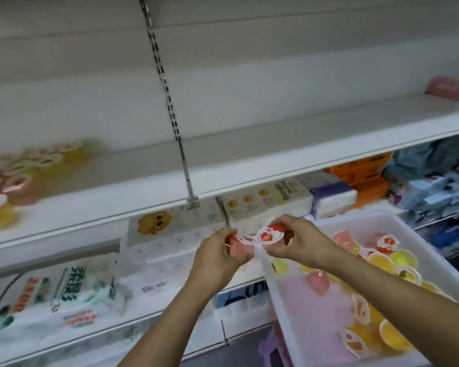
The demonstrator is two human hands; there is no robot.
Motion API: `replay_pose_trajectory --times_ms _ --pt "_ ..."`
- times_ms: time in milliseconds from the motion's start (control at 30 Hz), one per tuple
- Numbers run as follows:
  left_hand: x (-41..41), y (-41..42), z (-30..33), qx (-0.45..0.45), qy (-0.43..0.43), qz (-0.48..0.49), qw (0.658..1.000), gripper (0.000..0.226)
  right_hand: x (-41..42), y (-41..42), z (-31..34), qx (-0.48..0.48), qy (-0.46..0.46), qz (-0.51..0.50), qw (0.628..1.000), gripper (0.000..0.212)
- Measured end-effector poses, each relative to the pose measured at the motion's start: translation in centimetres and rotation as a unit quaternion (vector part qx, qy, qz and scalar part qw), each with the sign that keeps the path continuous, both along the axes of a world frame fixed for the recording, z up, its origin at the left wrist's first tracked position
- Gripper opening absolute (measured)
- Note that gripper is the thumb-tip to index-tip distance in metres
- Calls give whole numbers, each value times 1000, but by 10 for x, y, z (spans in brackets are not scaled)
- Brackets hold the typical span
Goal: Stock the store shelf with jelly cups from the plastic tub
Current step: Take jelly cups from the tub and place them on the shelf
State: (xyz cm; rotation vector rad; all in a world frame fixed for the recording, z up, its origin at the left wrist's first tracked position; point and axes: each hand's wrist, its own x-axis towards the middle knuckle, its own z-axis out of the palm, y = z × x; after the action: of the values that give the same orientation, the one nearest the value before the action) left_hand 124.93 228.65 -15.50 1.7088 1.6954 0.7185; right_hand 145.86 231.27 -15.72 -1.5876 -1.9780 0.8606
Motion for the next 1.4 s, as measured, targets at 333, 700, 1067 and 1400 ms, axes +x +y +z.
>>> replay_pose_trajectory --times_ms 333,700,1067,1400 --pt "-160 -9 87 144 -34 134 980 45 -180 28 80 53 176 45 982 38" --pt "-322 -11 116 210 8 207 955 60 -369 80 102 67 156 90 981 46" --pt "-399 -7 126 225 37 220 949 53 -463 109 90 60 71 50 994 45" --pt "-399 9 129 223 127 209 944 61 -459 99 103 64 58 77 993 81"
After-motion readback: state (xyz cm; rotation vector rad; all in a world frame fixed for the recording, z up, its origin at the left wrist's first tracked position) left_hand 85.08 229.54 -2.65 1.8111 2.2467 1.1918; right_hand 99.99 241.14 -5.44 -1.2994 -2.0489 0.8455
